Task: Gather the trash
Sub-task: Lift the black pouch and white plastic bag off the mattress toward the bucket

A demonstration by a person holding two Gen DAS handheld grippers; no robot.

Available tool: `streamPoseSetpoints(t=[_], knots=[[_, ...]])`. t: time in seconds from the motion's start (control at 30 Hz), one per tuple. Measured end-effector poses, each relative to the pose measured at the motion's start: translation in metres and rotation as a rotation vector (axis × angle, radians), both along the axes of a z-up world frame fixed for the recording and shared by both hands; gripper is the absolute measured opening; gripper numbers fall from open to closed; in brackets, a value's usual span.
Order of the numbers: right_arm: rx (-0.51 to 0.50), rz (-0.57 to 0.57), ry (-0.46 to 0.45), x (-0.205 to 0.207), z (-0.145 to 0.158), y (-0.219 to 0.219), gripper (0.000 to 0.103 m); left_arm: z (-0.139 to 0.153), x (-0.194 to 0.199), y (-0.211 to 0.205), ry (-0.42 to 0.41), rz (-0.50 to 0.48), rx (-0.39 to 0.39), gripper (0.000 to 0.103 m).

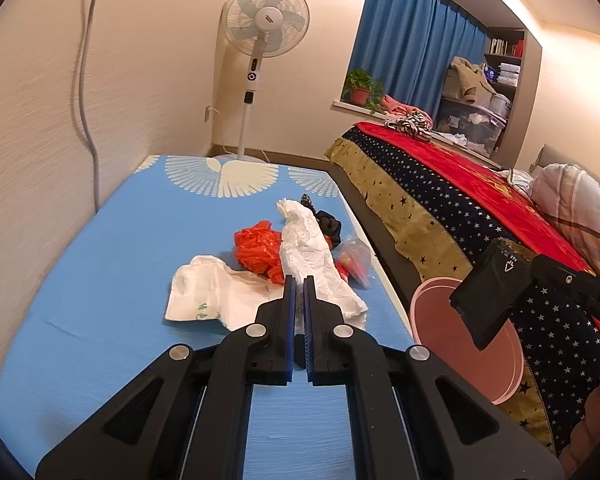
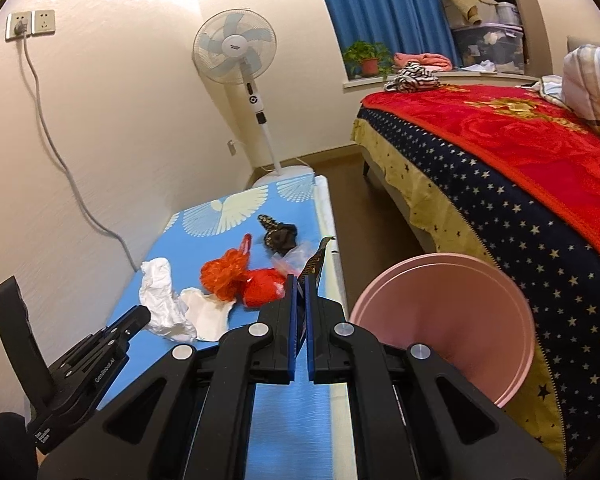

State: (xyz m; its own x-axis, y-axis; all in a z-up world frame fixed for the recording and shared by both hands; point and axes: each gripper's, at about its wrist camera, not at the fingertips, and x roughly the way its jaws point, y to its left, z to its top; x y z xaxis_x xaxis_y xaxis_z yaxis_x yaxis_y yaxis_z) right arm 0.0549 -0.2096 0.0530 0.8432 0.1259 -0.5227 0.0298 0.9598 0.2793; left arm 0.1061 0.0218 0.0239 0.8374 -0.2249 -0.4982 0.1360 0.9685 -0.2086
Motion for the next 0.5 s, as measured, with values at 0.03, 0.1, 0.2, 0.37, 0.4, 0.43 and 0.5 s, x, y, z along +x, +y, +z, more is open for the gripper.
streamPoseSetpoints(t=[0.03, 0.1, 0.2, 0.37, 0.4, 0.43, 0.5], knots=[[-0.002, -0.003, 0.000, 0.000, 0.000, -0.001, 0.004, 0.000, 0.000, -0.001, 0.000, -0.003, 0.001, 0.004], [-0.008, -0.011, -0.001, -0.001, 0.000, -0.004, 0.004, -0.001, 0.001, -0.004, -0.001, -0.007, 0.002, 0.004], [-0.016, -0.020, -0.003, -0.001, 0.000, -0.008, 0.004, -0.001, 0.001, -0.008, -0.001, -0.015, 0.000, 0.004], [-0.024, -0.037, -0.003, -0.001, 0.000, -0.013, 0.004, -0.002, 0.002, -0.014, -0.002, -0.027, 0.002, 0.004], [-0.023, -0.041, -0.002, 0.000, -0.001, -0.015, 0.004, -0.002, 0.002, -0.015, -0.002, -0.028, 0.001, 0.004], [-0.022, -0.045, -0.001, 0.000, -0.001, -0.016, 0.004, -0.002, 0.002, -0.016, -0.002, -0.029, 0.001, 0.004], [-0.023, -0.050, -0.001, 0.000, -0.001, -0.017, 0.004, -0.002, 0.002, -0.017, -0.002, -0.032, 0.002, 0.004]])
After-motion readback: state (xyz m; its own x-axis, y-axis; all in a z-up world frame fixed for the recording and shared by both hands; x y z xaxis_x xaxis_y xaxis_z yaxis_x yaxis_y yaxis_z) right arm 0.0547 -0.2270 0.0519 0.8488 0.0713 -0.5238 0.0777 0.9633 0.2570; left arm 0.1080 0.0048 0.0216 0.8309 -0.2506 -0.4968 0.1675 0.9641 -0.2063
